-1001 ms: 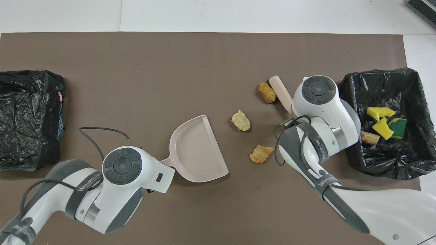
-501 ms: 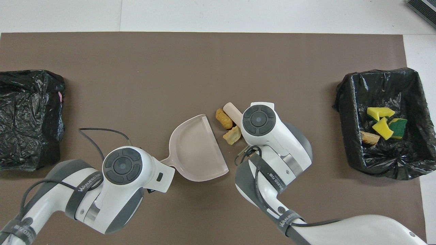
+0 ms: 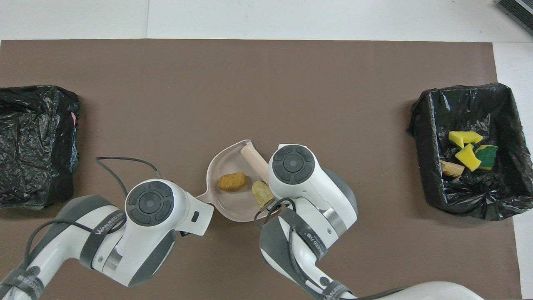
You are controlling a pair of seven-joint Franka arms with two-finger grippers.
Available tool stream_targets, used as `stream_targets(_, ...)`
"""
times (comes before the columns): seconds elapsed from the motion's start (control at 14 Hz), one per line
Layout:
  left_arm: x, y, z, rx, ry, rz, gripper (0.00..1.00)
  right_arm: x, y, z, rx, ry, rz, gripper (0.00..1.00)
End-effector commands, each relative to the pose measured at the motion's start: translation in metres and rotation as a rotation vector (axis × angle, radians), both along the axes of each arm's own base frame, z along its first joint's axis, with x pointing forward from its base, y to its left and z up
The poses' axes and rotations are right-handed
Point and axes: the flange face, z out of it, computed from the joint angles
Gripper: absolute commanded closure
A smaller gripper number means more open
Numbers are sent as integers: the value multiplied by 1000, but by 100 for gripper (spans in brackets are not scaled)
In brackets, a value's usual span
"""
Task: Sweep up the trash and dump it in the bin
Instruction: 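Sweep the bread chunks into the dustpan with the right gripper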
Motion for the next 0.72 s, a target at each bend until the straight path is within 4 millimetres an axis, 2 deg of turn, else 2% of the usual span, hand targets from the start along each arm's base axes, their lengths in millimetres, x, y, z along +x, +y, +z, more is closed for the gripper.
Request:
stream_targets(0.0, -5, 4, 4, 9, -27, 14, 100, 4, -13, 31, -5, 2, -108, 100)
stream_targets(0.07, -5, 3, 4, 8, -28, 14, 100, 9, -29, 42, -19, 13, -143, 100)
stream_targets(0.21, -5, 4, 4, 9, -27, 15, 100, 22, -74, 67, -51, 23, -255, 100)
stream_targets(0.36, -5, 4, 4, 8, -26, 16, 100, 26, -109, 79, -105, 48, -372, 100)
stream_targets(0.64, -5, 4, 3, 9, -27, 15, 100, 11, -152, 69, -208, 74, -509, 100)
